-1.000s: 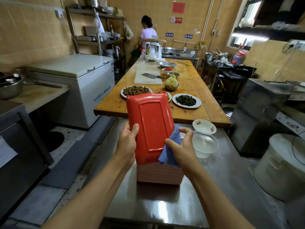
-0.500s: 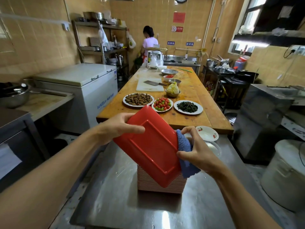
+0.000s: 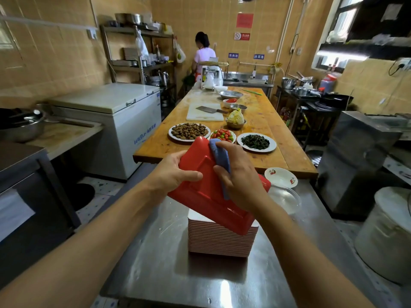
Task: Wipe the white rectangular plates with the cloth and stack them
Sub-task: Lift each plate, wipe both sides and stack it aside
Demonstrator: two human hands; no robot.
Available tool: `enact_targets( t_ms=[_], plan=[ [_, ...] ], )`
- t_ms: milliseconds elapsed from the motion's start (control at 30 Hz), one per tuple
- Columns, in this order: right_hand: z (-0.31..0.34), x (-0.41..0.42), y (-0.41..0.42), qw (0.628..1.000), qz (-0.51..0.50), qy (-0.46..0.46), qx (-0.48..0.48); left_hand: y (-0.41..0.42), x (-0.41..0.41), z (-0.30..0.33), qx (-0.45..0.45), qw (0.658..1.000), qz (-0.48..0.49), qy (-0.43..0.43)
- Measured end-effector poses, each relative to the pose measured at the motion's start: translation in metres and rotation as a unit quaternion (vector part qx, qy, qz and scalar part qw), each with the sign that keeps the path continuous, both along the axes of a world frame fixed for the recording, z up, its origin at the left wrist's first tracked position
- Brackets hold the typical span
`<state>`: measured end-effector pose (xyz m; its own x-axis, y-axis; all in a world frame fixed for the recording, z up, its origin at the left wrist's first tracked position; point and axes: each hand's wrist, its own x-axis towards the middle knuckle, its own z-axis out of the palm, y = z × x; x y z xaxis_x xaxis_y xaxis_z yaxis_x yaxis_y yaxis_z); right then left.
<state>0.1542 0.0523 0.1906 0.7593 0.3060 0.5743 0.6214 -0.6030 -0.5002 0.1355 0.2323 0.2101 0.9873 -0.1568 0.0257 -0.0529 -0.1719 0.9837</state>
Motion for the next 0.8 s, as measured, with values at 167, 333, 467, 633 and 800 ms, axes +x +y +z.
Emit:
enact_targets(
  t_ms=[167,333,467,633,800],
  plan=[
    [-0.021,0.005,-0.032,0.998,-0.065,0.022,-0.002,0.018,-0.008,-0.001,-0.101,0.992,0.057,0.051],
    [-0.044,-0.008,-0.034,0.998,-0.046,0.049,0.016,0.013,-0.006,-0.016,-0.171,0.97,0.116,0.124],
    [-0.073,-0.032,-0.033,0.999,-0.031,0.034,-0.009,0.012,0.0,-0.026,-0.235,0.94,0.17,0.18],
    [-0.076,-0.04,-0.007,0.992,-0.097,-0.051,-0.064,0.002,-0.002,-0.037,-0.283,0.916,0.19,0.213],
    [-0.073,-0.054,0.055,0.994,-0.046,-0.051,-0.089,-0.01,-0.01,-0.044,-0.347,0.894,0.186,0.214]
  ],
)
